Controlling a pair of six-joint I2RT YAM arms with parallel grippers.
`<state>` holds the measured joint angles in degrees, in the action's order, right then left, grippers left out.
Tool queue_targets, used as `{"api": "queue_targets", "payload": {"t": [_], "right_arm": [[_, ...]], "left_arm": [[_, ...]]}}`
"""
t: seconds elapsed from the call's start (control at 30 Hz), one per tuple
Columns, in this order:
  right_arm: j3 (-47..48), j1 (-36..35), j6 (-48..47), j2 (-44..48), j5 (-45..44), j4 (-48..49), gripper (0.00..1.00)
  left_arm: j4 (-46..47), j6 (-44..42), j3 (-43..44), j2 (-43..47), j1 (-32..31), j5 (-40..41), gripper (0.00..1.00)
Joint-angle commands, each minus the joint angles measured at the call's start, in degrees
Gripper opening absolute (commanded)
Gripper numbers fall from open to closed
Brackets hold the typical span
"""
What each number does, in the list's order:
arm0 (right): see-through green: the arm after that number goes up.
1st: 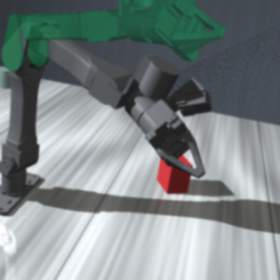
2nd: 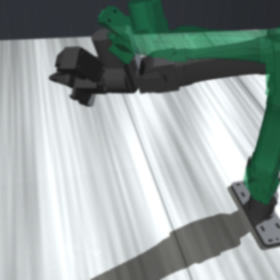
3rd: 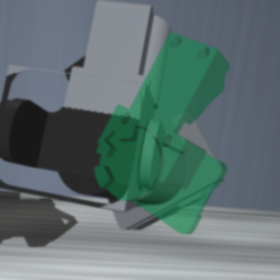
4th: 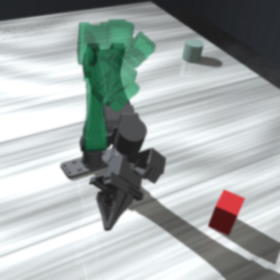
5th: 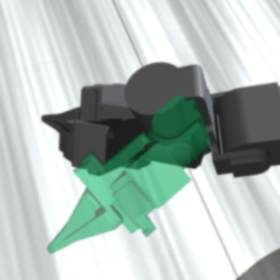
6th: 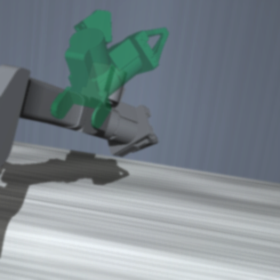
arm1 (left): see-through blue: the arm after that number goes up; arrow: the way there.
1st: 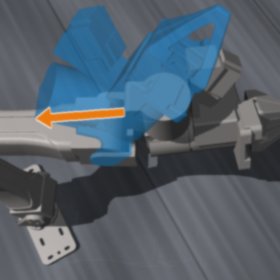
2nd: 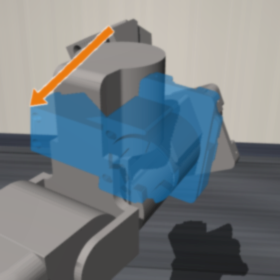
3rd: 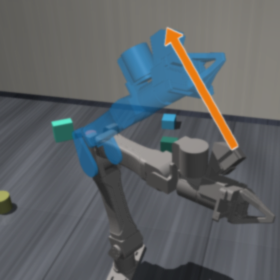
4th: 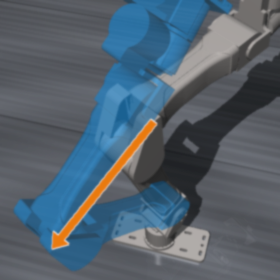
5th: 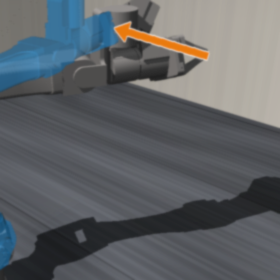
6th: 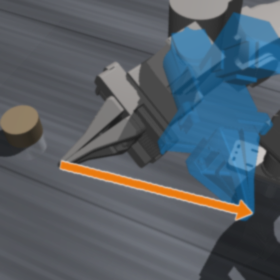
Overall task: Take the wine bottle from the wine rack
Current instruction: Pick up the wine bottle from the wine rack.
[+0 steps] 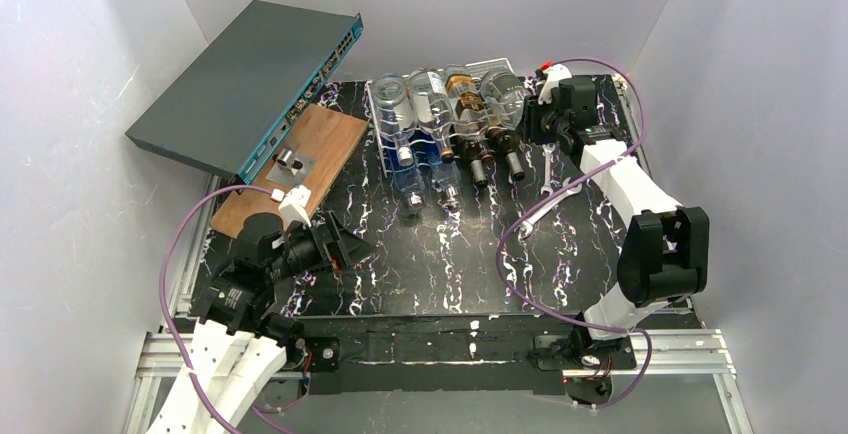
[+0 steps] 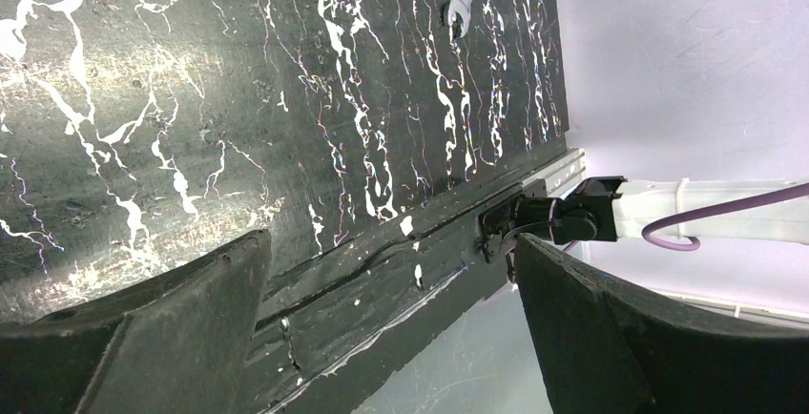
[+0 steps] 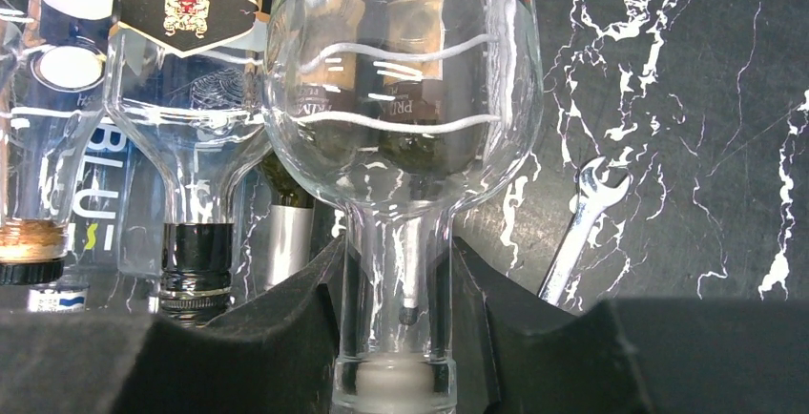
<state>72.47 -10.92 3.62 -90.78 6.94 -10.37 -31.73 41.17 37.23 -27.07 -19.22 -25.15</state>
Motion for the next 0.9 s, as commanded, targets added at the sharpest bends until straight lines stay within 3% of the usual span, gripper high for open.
{"api": "queue_targets", "payload": {"t": [0.0, 0.37, 0.87], "right_arm": [[1.89, 0.29, -3.39, 0.03, 4.53, 7.61, 0.01], [1.95, 0.28, -5.35, -3.96, 6.21, 7.21, 0.02], [1.81, 0.19, -5.81, -7.62, 5.98, 8.51, 0.28]], "left_arm": [[0.61, 0.13, 1.35, -0.08, 0.25, -1.43, 0.98], [0.7, 0.01, 1.0, -0.09, 0.31, -1.31, 0.98], [0.88, -0.04, 1.01, -0.7, 0.32, -1.18, 0.98]]}}
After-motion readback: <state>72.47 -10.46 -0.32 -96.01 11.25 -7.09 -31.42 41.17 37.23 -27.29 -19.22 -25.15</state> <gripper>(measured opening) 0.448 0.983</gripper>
